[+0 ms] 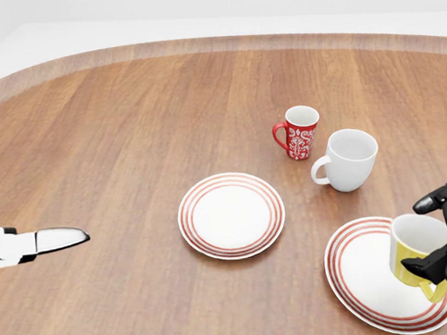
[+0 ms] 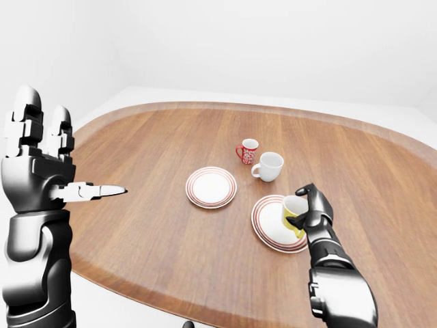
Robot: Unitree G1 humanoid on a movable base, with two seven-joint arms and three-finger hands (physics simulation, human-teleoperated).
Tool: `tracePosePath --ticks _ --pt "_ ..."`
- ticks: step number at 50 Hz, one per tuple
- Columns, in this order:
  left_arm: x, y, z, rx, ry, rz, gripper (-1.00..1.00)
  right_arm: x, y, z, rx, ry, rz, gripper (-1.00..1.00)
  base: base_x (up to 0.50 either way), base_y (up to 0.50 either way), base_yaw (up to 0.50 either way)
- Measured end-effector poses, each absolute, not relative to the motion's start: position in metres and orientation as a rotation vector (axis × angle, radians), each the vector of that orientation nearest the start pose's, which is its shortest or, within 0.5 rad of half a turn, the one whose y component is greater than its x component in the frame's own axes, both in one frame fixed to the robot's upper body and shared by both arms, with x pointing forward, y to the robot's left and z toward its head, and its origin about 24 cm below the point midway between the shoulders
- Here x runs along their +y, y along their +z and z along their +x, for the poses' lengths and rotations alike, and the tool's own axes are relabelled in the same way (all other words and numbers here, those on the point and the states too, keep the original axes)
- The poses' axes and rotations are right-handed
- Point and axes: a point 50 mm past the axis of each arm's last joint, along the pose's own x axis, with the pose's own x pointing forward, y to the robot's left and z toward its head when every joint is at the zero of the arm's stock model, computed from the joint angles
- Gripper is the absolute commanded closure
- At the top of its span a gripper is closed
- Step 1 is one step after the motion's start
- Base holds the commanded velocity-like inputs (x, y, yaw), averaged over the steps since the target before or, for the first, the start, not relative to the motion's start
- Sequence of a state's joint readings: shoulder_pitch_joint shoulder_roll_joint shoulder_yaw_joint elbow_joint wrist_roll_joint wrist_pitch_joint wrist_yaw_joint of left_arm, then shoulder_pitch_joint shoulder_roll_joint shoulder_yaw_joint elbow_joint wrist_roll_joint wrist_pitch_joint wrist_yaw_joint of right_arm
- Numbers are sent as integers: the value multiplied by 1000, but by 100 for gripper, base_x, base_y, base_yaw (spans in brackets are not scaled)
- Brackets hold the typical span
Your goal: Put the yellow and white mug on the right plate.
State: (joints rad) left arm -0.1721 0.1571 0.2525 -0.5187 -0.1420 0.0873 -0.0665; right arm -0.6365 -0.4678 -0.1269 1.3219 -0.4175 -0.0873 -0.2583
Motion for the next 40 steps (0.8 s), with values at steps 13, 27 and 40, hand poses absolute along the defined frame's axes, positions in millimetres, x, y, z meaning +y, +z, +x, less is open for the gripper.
tracePosePath --ticks 13,27,40 --pt "202 199 239 -622 64 70 -100 -311 -1 306 536 -405 -722 100 0 0 0" --pt "202 199 239 -621 64 71 -100 -307 -4 306 542 -405 -687 100 0 0 0" --pt "202 198 239 -617 63 71 -100 -302 -5 309 541 -396 -672 100 0 0 0"
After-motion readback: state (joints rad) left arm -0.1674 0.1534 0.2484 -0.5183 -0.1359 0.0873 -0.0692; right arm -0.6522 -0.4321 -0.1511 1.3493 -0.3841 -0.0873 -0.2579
